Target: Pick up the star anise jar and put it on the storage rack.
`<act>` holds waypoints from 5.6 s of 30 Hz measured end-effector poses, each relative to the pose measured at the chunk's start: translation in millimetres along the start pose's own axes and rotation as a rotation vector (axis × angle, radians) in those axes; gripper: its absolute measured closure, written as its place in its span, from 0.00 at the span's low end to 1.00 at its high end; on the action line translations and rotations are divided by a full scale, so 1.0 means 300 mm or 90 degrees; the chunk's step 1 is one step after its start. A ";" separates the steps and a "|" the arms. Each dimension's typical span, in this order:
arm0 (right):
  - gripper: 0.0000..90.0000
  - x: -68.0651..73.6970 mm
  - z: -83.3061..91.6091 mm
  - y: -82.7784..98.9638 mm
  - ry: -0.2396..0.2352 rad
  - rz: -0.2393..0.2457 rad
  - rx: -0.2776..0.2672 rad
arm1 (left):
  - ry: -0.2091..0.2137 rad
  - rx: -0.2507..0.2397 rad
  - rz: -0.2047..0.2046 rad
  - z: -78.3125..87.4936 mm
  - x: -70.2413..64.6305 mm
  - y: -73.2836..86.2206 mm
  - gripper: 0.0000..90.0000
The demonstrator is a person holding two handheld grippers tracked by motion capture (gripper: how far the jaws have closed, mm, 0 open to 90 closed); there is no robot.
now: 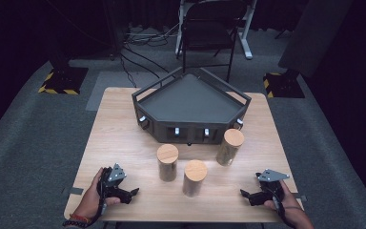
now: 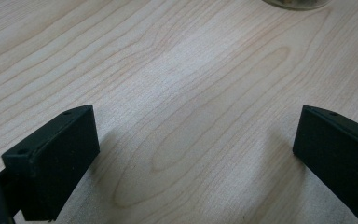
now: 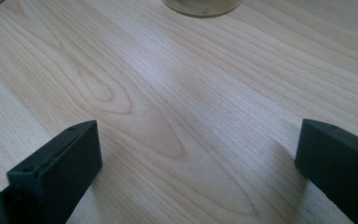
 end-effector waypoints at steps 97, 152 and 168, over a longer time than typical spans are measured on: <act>0.00 0.000 -0.004 -0.003 -0.005 0.003 0.001 | 0.036 -0.104 -0.110 0.048 -0.130 -0.370 0.04; 0.00 0.000 -0.005 -0.004 -0.005 0.004 0.001 | 0.065 -0.148 -0.123 -0.072 -0.115 -0.509 0.26; 0.00 0.000 -0.005 -0.004 -0.005 0.004 0.001 | 0.055 -0.154 -0.110 -0.054 -0.119 -0.530 0.27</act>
Point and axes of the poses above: each handheld gripper's, and its own axes: z roughly backward along the jaws, y roughly out of its underside, x roughly to its left, the point moved 7 cm from there along -z, roughly forward along the jaws, and after that the axes turned 11 degrees about -z, right-handed, at the moved point
